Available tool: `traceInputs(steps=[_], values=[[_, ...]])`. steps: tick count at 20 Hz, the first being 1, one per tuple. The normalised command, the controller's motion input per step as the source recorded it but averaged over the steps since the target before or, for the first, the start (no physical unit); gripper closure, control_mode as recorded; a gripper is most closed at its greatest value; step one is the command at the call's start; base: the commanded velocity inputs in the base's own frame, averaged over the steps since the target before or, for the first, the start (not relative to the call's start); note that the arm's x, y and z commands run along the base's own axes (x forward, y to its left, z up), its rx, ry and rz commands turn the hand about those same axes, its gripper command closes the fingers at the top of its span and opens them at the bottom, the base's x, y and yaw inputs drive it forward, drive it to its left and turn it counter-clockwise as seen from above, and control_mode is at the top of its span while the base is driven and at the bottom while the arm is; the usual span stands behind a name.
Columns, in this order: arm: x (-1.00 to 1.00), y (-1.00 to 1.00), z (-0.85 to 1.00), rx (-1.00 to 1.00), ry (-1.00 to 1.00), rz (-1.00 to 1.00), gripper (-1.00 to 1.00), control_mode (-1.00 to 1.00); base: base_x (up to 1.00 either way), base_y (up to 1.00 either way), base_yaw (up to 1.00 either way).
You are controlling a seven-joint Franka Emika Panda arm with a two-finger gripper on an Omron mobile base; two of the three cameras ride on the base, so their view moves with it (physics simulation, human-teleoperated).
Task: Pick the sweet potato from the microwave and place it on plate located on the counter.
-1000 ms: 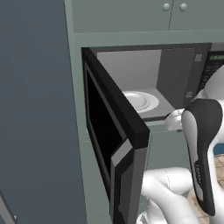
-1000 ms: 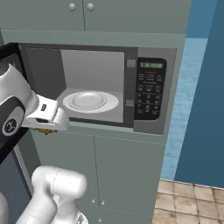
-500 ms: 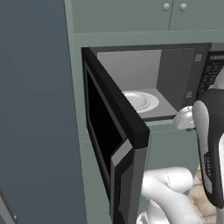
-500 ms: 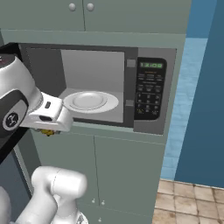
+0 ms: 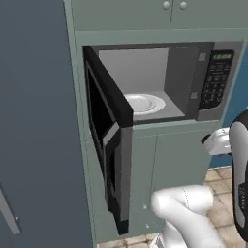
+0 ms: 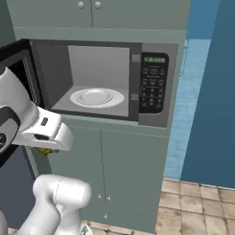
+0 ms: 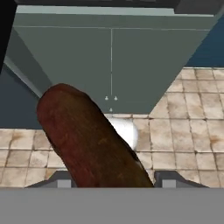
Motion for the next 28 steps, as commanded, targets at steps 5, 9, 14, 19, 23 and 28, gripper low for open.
traceInputs(steps=[5,9,14,19,23,28], values=[[0.0,0.0,0.0,0.0,0.0,0.0,1.0,1.0,-1.0,-0.39,0.38],[0.0,0.0,0.0,0.0,0.0,0.0,1.0,1.0,-0.59,-0.18,0.92],[0.0,0.0,0.0,0.0,0.0,0.0,1.0,1.0,-0.36,0.0,1.0],[0.0,0.0,0.0,0.0,0.0,0.0,1.0,1.0,-0.49,-0.03,1.0],[0.0,0.0,0.0,0.0,0.0,0.0,1.0,1.0,-0.32,0.0,1.0],[0.0,0.0,0.0,0.0,0.0,0.0,1.0,1.0,-0.19,0.0,1.0]])
